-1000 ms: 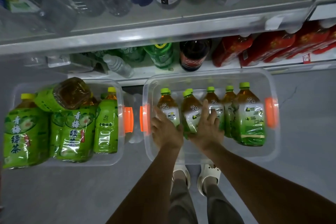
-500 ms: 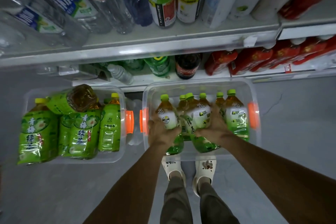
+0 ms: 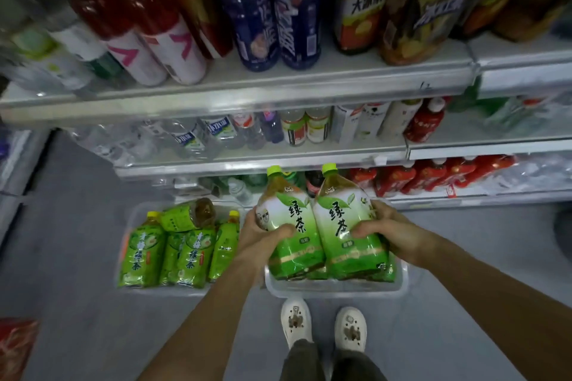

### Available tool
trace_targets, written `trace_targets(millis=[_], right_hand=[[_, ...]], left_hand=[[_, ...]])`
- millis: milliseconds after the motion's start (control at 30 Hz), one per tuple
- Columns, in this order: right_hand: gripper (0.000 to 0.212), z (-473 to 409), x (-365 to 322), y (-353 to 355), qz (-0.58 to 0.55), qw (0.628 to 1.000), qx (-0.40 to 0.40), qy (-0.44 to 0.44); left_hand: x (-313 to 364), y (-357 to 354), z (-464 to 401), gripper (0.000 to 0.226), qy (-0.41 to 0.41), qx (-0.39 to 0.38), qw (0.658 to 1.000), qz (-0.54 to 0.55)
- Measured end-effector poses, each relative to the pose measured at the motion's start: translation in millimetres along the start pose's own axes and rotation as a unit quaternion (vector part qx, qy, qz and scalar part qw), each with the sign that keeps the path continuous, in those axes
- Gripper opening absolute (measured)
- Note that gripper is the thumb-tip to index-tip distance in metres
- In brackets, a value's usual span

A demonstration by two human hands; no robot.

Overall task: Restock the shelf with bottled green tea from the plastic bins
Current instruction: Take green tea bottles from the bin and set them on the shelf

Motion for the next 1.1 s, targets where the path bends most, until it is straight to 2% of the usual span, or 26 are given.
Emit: trace_targets(millis=[33,100,133,200,233,300,367,433,533,633,733,1000,1100], right_hand=[[0.066,7,-16,0,-0.019,1.0,-0.014,0.016],[0.069,21,-49,-2,-0.037,0.998,-0.031,0.044],[0.079,27,-64,-4,-0.04,0.997,-0.033,0.055],[0.112,37,-89,-6,-0.036,0.996,-0.012,0.077],[0.125,43,-102,-7,-0.026,0.996,0.002,0.087],[0.136,52,-123,-9,-0.024,0.992,0.014,0.12],[0.133,69,-150,-13,-0.018,0.988,0.027,0.15],[0.118,85,-176,-15,-0.024,0.98,0.025,0.194],[0.111,112,-221,-20,0.006,0.969,0.016,0.245],[0.089,140,-268,-25,0.007,0.952,0.001,0.307],[0.088,162,-313,-35,0.015,0.934,0.003,0.358],[0.088,205,-429,-72,0.008,0.883,-0.005,0.469],[0.09,215,-475,-90,0.003,0.857,0.002,0.516]], left_hand=[[10,2,12,0.087,-0.007,-0.016,1.0,0.013],[29,4,41,0.089,-0.021,-0.045,0.997,0.054],[40,3,56,0.083,-0.032,-0.058,0.995,0.075],[58,3,83,0.075,-0.052,-0.069,0.99,0.112],[67,3,96,0.08,-0.064,-0.063,0.988,0.126],[82,3,120,0.107,-0.091,-0.031,0.987,0.132],[96,5,140,0.117,-0.129,-0.015,0.982,0.134],[111,10,164,0.11,-0.17,-0.016,0.976,0.138],[136,19,199,0.095,-0.242,0.0,0.964,0.113],[165,29,233,0.082,-0.306,0.024,0.947,0.094],[194,38,265,0.097,-0.346,0.024,0.931,0.112],[275,73,333,0.077,-0.44,-0.005,0.886,0.145],[302,90,351,0.078,-0.455,-0.014,0.877,0.155]])
Point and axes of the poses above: each hand's wrist, its own z-axis away from the middle knuckle, its own y-axis out of the back of the hand, x = y × z, the point moved 4 cm from there along -z, towards the middle knuckle, and after that the axes turned 13 degrees about y, right-handed, at the moved point
